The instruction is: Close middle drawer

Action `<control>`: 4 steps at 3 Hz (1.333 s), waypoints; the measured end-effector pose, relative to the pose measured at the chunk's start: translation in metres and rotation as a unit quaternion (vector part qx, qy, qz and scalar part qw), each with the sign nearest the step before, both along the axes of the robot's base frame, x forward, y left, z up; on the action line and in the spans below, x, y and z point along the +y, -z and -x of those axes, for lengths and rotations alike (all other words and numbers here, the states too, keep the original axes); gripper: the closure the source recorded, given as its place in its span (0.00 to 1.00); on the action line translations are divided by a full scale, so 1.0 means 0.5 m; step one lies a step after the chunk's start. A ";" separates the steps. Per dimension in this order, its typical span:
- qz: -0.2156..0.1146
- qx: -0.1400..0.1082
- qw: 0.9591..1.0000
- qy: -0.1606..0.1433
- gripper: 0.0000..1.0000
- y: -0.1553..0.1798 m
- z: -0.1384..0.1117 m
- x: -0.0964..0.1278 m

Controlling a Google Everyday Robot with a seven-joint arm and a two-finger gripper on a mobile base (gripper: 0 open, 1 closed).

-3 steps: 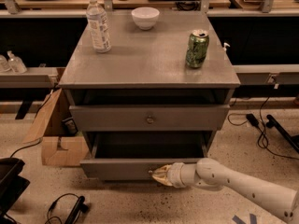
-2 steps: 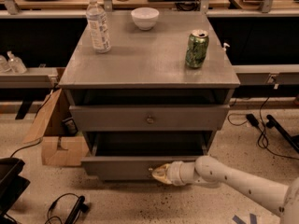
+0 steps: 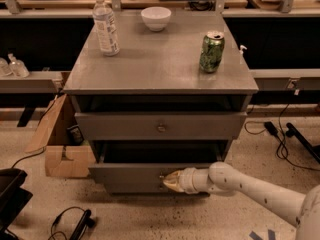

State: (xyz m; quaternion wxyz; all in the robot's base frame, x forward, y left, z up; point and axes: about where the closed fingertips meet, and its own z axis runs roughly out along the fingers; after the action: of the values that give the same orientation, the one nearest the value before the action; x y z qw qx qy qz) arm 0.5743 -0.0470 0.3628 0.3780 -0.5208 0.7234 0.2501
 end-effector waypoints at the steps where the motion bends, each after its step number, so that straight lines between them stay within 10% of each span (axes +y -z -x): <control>1: 0.000 0.000 1.000 0.000 1.00 0.000 0.004 0.000; 4: 0.010 -0.005 1.000 0.009 1.00 -0.009 -0.107 -0.023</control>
Offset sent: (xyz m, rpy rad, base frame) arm 0.2104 -0.0287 0.0205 -0.0643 -0.0417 -0.0269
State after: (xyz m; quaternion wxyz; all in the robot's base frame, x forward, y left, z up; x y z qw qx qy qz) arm 0.6279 -0.0582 0.3675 0.3786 -0.5192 0.7286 0.2370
